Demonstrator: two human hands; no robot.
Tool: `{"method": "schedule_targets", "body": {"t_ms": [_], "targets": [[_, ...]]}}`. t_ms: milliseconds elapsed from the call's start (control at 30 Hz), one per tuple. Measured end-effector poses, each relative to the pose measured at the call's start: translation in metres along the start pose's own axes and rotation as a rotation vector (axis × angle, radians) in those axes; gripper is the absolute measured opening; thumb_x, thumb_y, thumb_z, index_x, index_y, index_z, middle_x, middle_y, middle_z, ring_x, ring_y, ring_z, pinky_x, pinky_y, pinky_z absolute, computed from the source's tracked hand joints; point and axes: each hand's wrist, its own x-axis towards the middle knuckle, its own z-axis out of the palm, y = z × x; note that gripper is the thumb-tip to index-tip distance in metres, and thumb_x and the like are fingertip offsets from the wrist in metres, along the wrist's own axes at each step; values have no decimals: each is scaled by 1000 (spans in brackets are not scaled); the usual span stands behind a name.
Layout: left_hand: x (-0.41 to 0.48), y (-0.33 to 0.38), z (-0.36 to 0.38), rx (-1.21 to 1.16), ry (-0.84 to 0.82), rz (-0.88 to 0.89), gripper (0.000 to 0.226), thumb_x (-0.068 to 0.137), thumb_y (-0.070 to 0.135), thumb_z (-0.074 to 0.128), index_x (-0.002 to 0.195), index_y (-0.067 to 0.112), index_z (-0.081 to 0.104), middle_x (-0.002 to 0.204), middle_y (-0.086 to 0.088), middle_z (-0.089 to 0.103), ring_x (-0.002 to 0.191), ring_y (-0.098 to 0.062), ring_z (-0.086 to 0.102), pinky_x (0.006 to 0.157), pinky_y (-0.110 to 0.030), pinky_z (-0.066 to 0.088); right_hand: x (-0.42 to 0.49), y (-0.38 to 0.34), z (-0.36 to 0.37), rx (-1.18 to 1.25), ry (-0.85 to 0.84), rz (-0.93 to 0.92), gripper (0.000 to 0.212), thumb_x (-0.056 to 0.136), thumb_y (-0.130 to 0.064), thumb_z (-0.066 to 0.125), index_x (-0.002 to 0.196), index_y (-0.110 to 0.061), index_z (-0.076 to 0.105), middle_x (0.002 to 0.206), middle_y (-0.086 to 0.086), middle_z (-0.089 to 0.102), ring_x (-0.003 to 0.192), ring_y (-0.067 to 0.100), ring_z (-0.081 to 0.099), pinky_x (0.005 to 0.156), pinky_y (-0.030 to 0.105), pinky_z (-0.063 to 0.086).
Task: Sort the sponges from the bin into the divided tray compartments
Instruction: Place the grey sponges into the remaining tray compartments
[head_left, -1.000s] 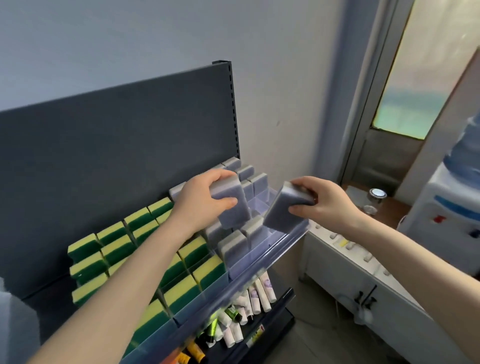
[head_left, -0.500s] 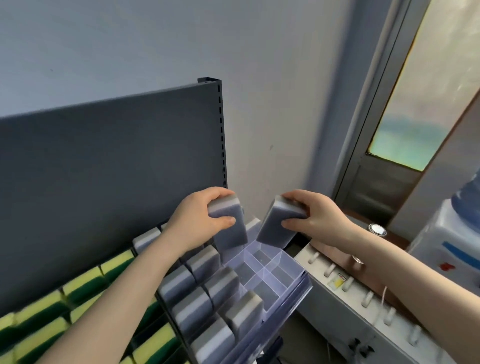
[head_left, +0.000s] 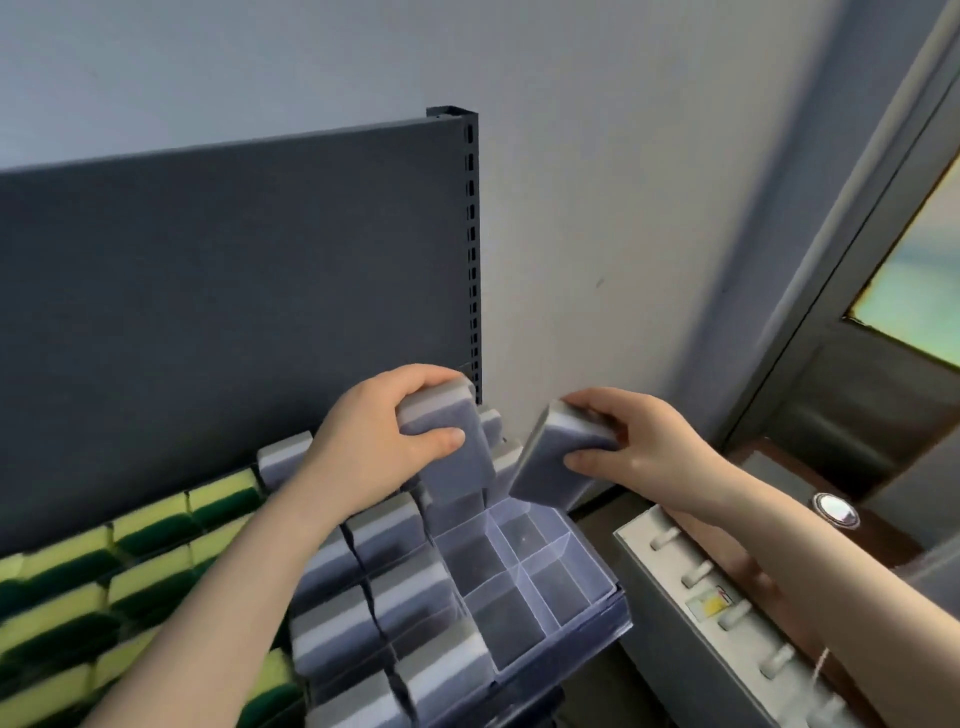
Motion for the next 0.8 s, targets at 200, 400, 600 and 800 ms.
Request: {"method": "schedule_targets", "body": {"t_ms": [200,400,600,800], "targets": [[-26,8,21,73,114,-155,45,75,27,77,107,48,55,107,35,54,101,8,53,85,-17,41,18,23,3,57,-173,-127,46,73,-16,76,115,-24,60,94,-21,62,89,-7,56,74,5,41],[-43,7,46,130,88,-298,46,74,24,78,104,44,50,102,32,52,98,7,52,77,-10,37,27,44,14,100,-317,-198,46,73,-16,76,113,-30,59,91,-25,62,84,-8,58,73,6,42],[-46,9,62,147,45,-345,41,73,25,78,100,43,53,99,27,56,96,9,52,76,-13,41,31,60,24,85,-365,-242,47,73,-17,76,116,-26,59,99,-19,64,87,-2,59,77,9,43],[-46,7,73,206,-15,-392,42,75,25,76,107,41,53,106,29,53,102,5,50,89,-23,46,31,66,26,32,-384,-248,46,74,-18,75,116,-26,59,101,-16,65,91,5,60,80,17,46]]}}
